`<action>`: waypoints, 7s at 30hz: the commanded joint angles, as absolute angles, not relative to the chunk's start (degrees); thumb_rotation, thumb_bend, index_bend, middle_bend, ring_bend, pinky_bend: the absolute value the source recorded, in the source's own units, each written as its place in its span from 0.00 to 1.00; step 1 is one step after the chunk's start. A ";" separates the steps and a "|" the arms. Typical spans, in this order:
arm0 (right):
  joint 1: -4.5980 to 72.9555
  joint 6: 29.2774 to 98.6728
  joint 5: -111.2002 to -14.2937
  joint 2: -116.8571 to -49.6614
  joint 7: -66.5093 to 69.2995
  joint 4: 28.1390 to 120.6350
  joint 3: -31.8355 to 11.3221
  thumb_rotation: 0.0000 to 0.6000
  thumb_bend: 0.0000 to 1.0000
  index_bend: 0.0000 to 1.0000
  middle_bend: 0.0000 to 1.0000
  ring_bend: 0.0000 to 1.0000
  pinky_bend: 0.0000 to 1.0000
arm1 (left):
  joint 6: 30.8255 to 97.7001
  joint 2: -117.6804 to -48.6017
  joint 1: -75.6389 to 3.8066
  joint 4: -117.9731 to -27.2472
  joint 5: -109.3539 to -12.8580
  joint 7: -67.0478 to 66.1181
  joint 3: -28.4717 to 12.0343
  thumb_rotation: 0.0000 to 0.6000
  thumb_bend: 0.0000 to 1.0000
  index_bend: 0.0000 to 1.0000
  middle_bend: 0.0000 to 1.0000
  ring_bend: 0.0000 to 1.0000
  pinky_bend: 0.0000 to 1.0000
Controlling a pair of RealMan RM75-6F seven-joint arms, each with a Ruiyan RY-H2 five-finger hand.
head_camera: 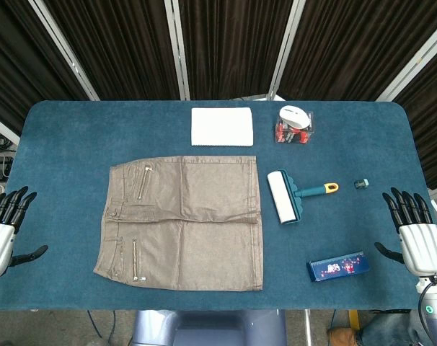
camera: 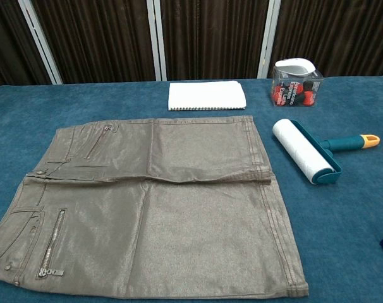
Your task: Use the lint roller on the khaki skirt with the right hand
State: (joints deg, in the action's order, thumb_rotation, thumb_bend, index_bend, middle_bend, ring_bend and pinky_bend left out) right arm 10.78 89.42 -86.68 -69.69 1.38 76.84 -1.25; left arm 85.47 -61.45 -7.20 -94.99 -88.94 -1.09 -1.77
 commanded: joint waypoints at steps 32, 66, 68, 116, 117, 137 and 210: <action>43.01 45.64 -81.32 -80.39 -3.78 64.76 -9.19 1.00 0.18 0.34 0.37 0.30 0.31 | 81.38 -62.46 -8.77 -93.74 -84.99 -2.09 -2.68 1.00 0.00 0.00 0.00 0.00 0.00; 45.11 38.13 -78.96 -91.00 -4.51 46.28 -4.27 1.00 0.23 0.36 0.38 0.30 0.31 | 81.09 -61.94 -8.84 -94.58 -84.45 -2.26 -2.73 1.00 0.00 0.00 0.00 0.00 0.00; 45.07 37.73 -78.67 -91.32 -3.72 45.86 -4.35 1.00 0.26 0.37 0.39 0.31 0.32 | 80.98 -61.91 -8.83 -94.58 -84.32 -2.17 -2.72 1.00 0.00 0.00 0.00 0.00 0.00; 64.85 38.18 -62.21 -82.30 -52.96 86.18 -8.50 1.00 0.76 0.56 0.61 0.49 0.46 | 78.13 -61.13 -9.43 -94.24 -82.69 -0.24 -2.27 1.00 0.00 0.00 0.00 0.00 0.00; 65.33 38.80 -60.98 -83.22 -54.65 85.94 -8.05 1.00 0.76 0.56 0.61 0.50 0.46 | 78.15 -61.10 -9.41 -94.24 -82.67 -0.12 -2.28 1.00 0.00 0.00 0.00 0.00 0.00; 71.46 44.66 -45.78 -91.56 -68.53 83.32 0.65 1.00 0.77 0.57 0.62 0.51 0.46 | 76.40 -61.67 -10.09 -93.20 -81.18 -0.41 -2.55 1.00 0.00 0.00 0.00 0.00 0.00; 70.37 54.51 -45.10 -92.07 -82.92 78.41 9.91 1.00 0.77 0.58 0.63 0.53 0.48 | 74.75 -62.65 -10.85 -92.50 -80.14 -1.80 -2.29 1.00 0.00 0.00 0.00 0.00 0.00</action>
State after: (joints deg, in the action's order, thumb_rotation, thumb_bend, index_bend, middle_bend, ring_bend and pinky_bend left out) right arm 70.81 54.48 -45.29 -92.42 -83.45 79.21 9.87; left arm 74.75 -62.64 -10.85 -92.50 -80.15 -1.83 -2.29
